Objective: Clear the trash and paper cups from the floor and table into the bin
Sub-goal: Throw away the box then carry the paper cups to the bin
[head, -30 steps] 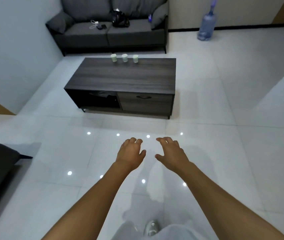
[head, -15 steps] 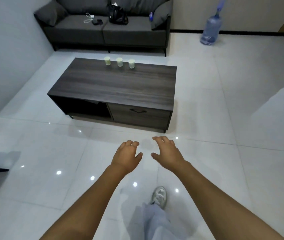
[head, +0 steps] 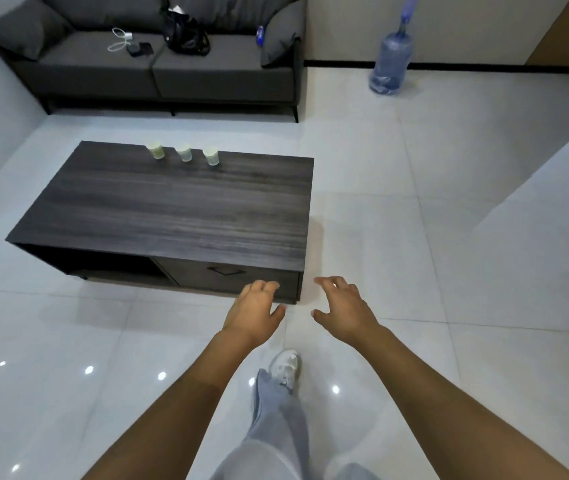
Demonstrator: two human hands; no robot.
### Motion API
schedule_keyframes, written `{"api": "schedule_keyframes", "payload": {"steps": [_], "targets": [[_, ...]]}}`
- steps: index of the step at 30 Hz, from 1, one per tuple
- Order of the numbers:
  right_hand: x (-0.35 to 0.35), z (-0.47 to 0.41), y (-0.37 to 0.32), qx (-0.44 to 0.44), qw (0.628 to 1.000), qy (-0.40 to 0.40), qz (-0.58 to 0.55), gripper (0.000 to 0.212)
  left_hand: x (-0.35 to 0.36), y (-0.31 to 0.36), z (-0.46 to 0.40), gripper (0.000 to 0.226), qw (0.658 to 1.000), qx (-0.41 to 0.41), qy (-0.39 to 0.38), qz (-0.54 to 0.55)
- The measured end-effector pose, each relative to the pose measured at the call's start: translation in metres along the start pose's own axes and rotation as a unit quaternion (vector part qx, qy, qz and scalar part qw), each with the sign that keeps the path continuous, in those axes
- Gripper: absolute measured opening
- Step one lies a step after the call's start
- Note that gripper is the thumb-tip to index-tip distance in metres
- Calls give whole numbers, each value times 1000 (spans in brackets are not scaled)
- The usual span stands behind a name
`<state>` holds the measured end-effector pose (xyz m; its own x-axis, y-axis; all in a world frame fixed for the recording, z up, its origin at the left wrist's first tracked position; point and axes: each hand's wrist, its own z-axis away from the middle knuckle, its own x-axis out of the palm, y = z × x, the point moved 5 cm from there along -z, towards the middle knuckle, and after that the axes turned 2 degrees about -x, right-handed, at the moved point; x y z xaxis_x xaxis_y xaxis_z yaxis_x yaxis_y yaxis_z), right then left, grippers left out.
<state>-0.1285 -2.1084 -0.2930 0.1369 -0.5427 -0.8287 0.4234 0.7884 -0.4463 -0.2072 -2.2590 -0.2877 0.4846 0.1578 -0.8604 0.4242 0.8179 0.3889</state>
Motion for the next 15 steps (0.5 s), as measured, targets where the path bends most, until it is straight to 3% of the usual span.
{"api": "schedule_keyframes", "payload": {"steps": [5, 15], "targets": [[-53, -89, 60, 14, 1000, -8, 22, 62, -1, 40, -109, 48, 1000, -14, -12, 24], [-198, -245, 174, 58, 998, -8, 33, 62, -36, 169, -322, 49, 997, 37, -53, 41]]}}
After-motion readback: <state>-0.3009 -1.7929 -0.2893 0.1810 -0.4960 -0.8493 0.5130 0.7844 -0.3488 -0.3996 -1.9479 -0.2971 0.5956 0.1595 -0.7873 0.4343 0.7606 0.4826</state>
